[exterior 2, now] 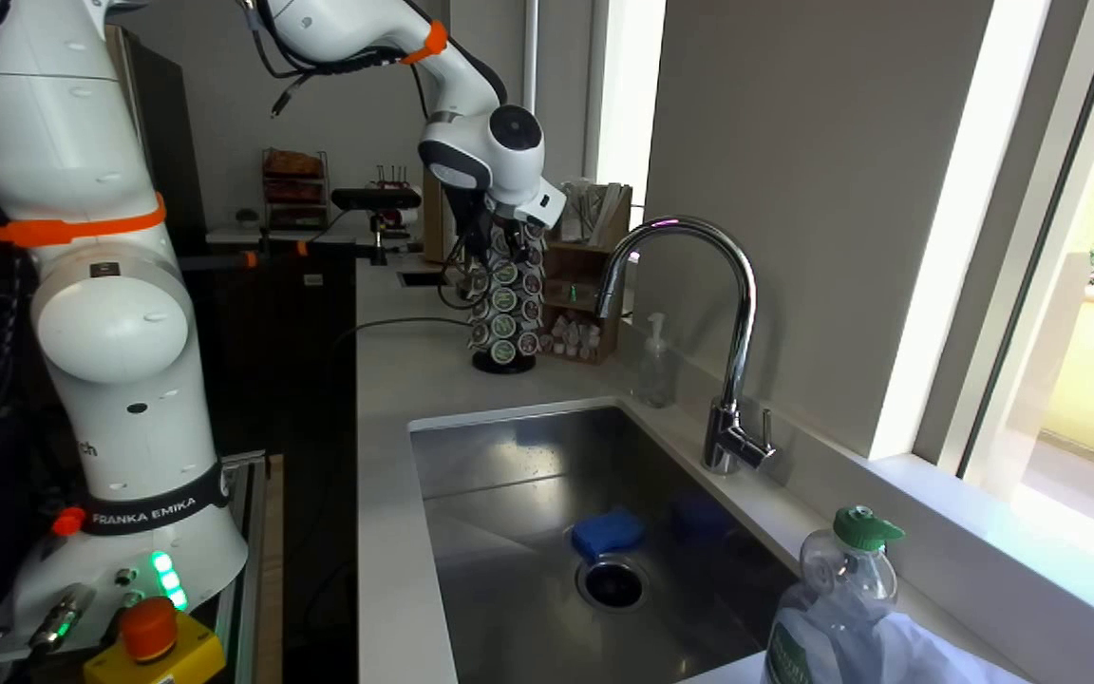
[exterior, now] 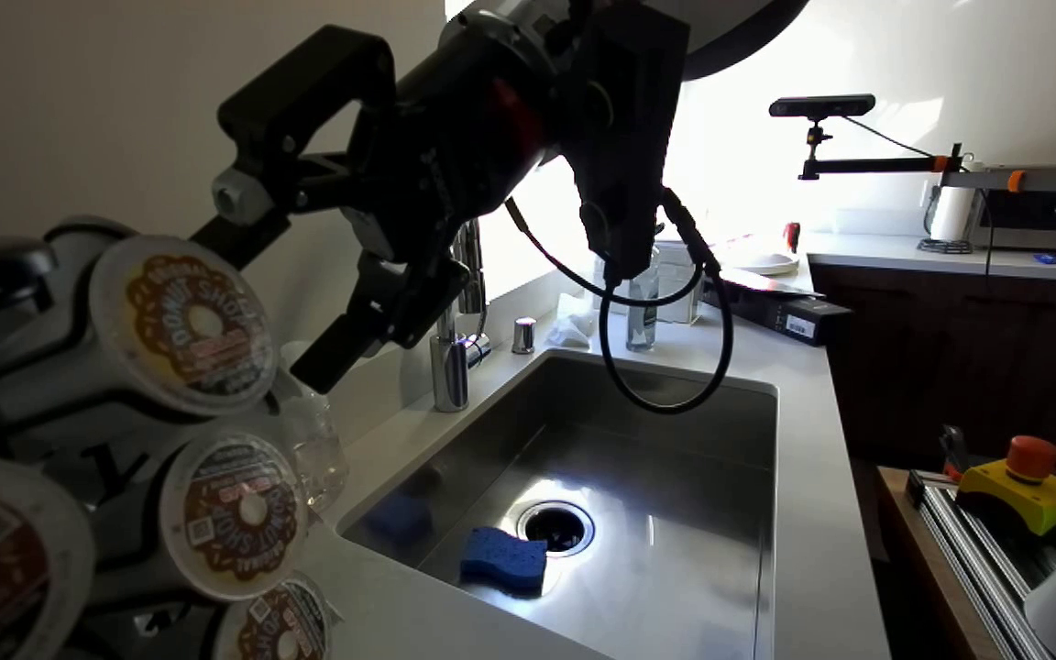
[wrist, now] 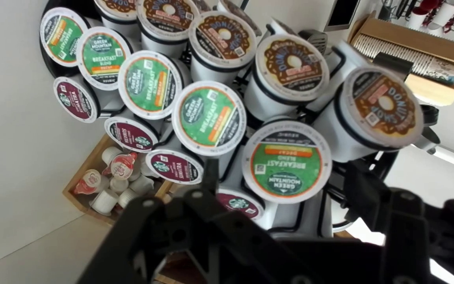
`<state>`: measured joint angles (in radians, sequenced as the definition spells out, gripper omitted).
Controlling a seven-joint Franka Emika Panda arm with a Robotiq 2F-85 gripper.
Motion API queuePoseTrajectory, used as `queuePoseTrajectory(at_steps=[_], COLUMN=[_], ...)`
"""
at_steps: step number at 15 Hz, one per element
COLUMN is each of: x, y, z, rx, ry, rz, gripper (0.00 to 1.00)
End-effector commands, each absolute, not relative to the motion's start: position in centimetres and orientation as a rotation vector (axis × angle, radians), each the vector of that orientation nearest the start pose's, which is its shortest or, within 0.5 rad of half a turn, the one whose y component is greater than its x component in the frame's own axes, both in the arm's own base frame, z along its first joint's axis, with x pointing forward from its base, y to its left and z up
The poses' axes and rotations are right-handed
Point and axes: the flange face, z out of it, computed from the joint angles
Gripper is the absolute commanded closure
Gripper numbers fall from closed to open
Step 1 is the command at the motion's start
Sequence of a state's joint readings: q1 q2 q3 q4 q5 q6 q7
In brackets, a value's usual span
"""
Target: Remove one small white cup from the holder and place it on top of the rack
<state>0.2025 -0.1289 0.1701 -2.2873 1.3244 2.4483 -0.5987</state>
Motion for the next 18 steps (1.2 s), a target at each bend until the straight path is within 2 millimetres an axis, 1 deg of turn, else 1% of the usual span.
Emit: queuePoseTrajectory(at_steps=[1,7,9,11,14,15,16,17,18], x=[48.48,48.52,48.52,48.52,48.54,48.54,48.55,48.56,48.56], y=[19.61,19.65,19.65,19.65,19.66,19.66,19.67,19.67,19.68], z=[43.08,43.01,42.99,42.95,42.95,42.94,42.93,42.93,42.93], rx=[-2.184,-2.176,-2.174,-2.172,-2.17,-2.169,-2.168,-2.167,-2.167], ry=[0.001,0.006,0.006,0.008,0.01,0.009,0.01,0.01,0.01], rz=[-0.426,-0.427,-0.427,-0.426,-0.427,-0.427,-0.427,-0.427,-0.428], gripper=[0.19,0.22,0.26,0.28,0.38,0.36,0.41,0.4,0.41])
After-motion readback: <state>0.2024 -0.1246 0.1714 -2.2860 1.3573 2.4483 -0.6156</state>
